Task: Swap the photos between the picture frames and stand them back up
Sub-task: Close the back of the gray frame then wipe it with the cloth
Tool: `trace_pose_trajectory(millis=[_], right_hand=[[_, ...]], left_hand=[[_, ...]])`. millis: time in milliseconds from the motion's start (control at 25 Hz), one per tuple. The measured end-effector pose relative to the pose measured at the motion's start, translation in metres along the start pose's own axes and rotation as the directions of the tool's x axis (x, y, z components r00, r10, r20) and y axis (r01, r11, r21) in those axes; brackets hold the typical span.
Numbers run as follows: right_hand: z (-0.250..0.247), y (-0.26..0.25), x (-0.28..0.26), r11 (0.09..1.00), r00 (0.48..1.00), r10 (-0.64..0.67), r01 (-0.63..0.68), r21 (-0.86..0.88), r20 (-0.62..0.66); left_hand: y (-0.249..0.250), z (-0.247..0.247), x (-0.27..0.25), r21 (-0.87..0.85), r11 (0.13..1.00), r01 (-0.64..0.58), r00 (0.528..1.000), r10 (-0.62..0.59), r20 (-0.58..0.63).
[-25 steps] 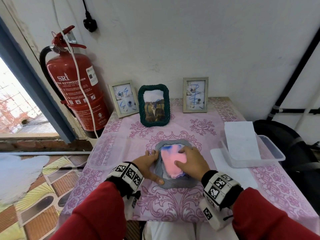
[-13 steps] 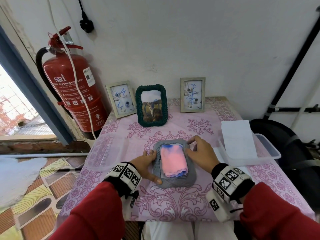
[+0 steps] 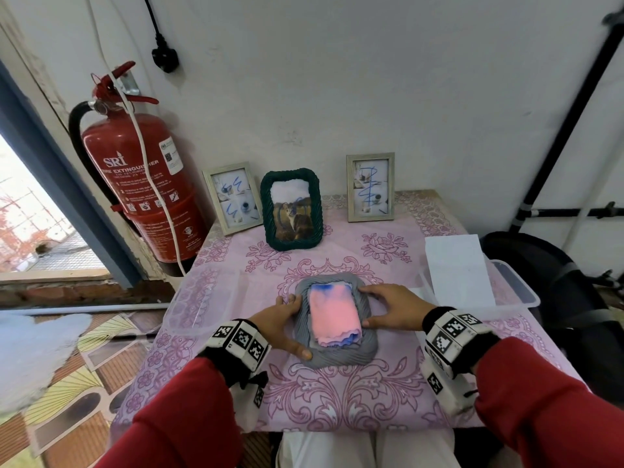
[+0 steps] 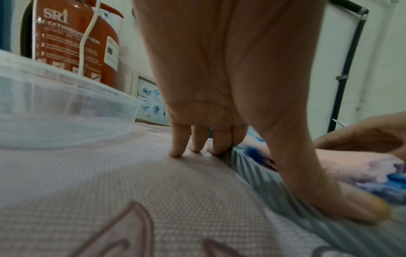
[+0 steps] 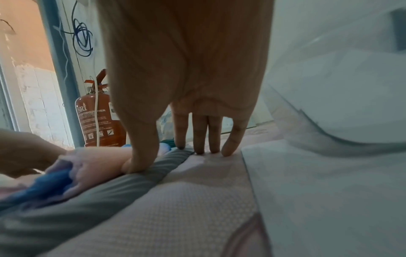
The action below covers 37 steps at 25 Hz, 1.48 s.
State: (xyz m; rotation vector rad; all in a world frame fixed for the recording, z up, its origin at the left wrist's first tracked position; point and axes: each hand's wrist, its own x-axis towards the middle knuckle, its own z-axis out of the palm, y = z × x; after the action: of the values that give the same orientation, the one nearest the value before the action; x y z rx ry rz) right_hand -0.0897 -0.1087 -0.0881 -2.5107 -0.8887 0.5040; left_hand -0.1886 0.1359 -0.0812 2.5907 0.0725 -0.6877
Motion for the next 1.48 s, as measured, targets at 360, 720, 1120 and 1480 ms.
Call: trace_pose_trajectory(millis=[360, 720, 1120, 1480], right_hand=[[0.007, 0.006, 0.004, 1.0, 1.0, -0.001, 0.001, -0.005, -0.017], [0.011, 0.011, 0.005, 1.0, 0.999, 0.015, -0.015, 0.007, -0.033], [0.011, 0.01, 0.004, 1.0, 0.999, 0.019, -0.018, 0.016, -0.034], [0.011, 0.009, 0.003, 0.999, 1.0, 0.009, -0.008, 0.031, -0.029]], left_hand=[[0.014, 0.004, 0.003, -0.396, 0.907, -0.141, 0.812, -0.122, -0.57], [0.034, 0.028, 0.019, -0.351, 0.935, -0.052, 0.841, -0.148, -0.52], [0.045, 0.027, 0.027, -0.418, 0.908, 0.026, 0.893, -0.209, -0.398], [0.033, 0.012, 0.011, -0.627, 0.75, -0.21, 0.856, -0.169, -0.49]])
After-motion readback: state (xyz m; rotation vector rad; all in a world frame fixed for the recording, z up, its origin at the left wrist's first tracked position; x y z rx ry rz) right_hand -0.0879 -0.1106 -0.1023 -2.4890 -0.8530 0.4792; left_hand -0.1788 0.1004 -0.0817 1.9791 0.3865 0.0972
